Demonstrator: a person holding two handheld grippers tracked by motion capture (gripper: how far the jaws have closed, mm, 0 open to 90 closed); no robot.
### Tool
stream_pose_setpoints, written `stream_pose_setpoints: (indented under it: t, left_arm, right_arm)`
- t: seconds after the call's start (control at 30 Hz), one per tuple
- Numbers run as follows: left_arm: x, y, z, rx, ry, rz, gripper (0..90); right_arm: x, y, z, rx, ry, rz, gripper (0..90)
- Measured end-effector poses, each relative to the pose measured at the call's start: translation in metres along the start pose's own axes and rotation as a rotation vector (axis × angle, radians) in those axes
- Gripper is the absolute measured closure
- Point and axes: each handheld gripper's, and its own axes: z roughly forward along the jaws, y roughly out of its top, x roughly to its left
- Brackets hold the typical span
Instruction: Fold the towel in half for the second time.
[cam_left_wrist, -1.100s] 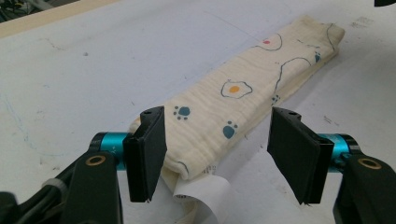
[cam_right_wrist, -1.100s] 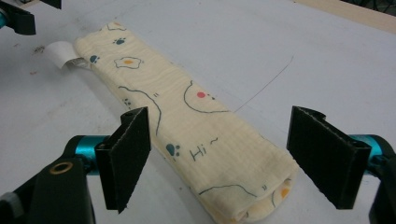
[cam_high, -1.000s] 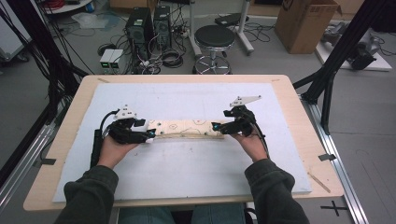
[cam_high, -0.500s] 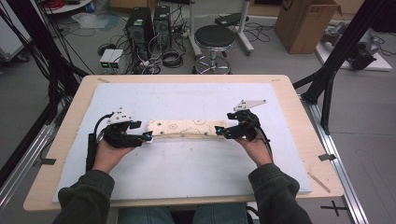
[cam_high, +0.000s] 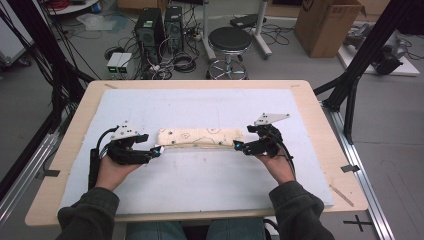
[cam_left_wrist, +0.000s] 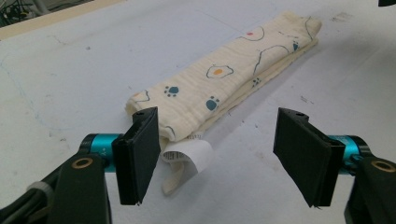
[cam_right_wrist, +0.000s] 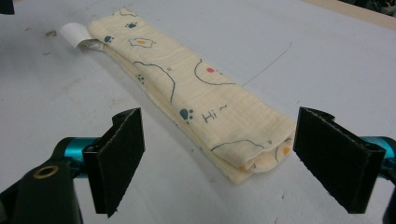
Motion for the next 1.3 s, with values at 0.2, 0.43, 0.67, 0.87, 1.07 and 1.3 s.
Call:
stream_pose_setpoints:
  t: [0.2, 0.43, 0.67, 0.87, 1.07, 1.3]
  left_arm:
    - [0.000, -0.004, -0.005, -0.004, 0.000, -0.007, 28.4]
    - [-0.003, -0.008, -0.011, -0.012, 0.004, -0.007, 25.7]
    - [-0.005, -0.014, -0.017, -0.011, 0.007, -0.004, 25.0]
    - [-0.004, -0.021, -0.022, -0.016, 0.016, -0.015, 24.7]
    - [-0.006, -0.026, -0.026, -0.015, 0.024, -0.004, 23.9]
    - [-0.009, -0.034, -0.030, -0.013, 0.020, 0.000, 23.9]
  right_arm:
    - [0.003, -0.003, -0.005, -0.015, 0.000, -0.016, 15.4]
    - [0.006, -0.009, -0.013, -0.031, -0.012, -0.023, 12.5]
    - [0.007, -0.017, -0.020, -0.037, -0.014, -0.032, 12.5]
    - [0.008, -0.027, -0.027, -0.050, -0.030, -0.039, 12.5]
    - [0.007, -0.038, -0.032, -0.053, -0.036, -0.026, 12.5]
    - [0.007, -0.048, -0.039, -0.051, -0.046, -0.020, 12.5]
